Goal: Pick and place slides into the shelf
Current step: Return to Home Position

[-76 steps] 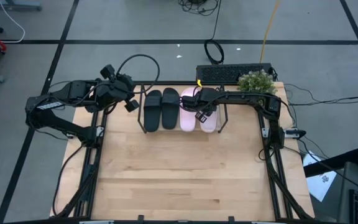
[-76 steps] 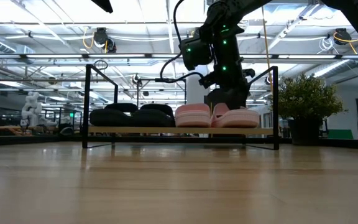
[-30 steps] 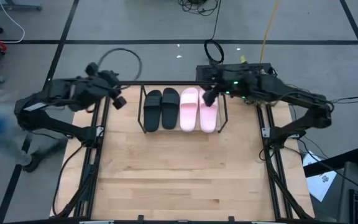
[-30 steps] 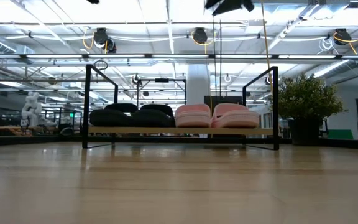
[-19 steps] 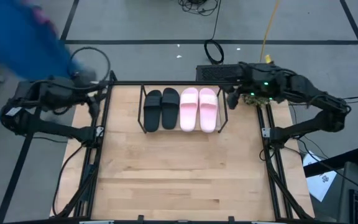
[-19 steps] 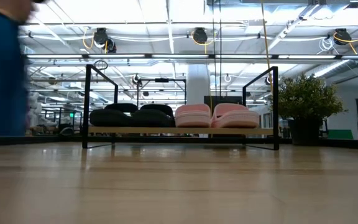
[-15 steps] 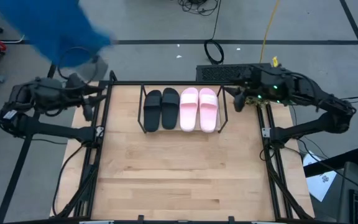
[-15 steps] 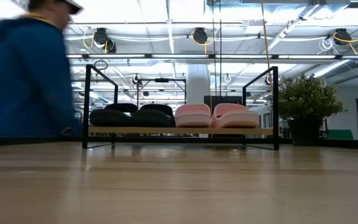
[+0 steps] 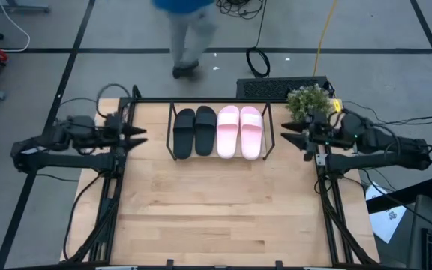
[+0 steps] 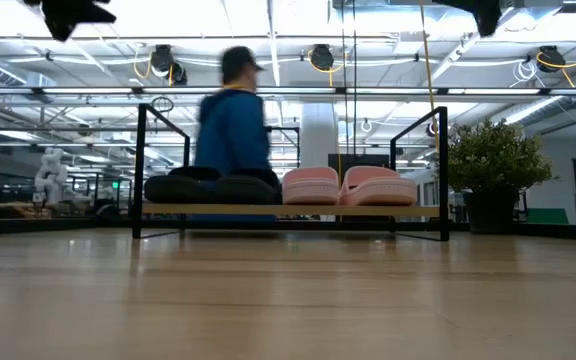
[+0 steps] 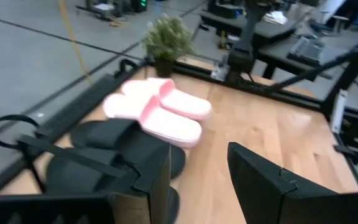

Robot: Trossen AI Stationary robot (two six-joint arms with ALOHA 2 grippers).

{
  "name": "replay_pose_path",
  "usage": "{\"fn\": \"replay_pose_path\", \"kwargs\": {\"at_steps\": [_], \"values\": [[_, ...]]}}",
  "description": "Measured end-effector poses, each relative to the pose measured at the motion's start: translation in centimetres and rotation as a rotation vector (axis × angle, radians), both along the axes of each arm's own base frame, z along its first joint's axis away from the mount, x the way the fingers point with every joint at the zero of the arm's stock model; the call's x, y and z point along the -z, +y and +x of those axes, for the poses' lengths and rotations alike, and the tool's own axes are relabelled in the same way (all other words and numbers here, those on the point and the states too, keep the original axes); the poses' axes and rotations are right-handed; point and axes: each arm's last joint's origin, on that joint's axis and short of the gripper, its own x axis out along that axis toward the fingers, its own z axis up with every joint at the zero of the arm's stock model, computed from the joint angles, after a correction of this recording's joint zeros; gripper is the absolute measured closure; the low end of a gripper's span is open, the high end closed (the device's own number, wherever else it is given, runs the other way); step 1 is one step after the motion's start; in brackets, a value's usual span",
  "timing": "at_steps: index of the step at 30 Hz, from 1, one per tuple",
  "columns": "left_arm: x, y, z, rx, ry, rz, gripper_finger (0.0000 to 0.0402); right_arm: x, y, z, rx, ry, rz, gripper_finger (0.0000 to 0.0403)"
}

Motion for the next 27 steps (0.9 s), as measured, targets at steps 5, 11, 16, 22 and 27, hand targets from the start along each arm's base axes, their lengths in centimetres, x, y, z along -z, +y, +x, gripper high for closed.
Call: {"fn": "replay_pose_path", "kwargs": {"at_steps": [5, 11, 16, 22, 27], "values": [[2.2, -0.1, 0.1, 0.022, -0.024, -0.040, 0.0243, 3.0, 0.2, -1.8, -0.013, -0.127, 0.007, 0.0225], [4.3, -0.6, -0.1, 0.112, -0.140, -0.138, 0.0243, 5.2, 0.5, -3.1, -0.093, -0.253, -0.009, 0.0225], [6.7, -1.3, 1.2, 0.238, -0.187, -0.161, 0.0243, 6.5, 0.6, -3.2, -0.124, -0.258, 0.030, 0.0225], [8.8, -2.1, 1.7, 0.253, -0.131, -0.190, 0.0243, 7.9, 0.5, -2.7, -0.126, -0.223, 0.066, 0.0225], [9.5, -2.8, 2.1, 0.268, -0.168, -0.172, 0.0243, 8.3, 0.7, -2.5, -0.174, -0.219, 0.079, 0.0225]]}}
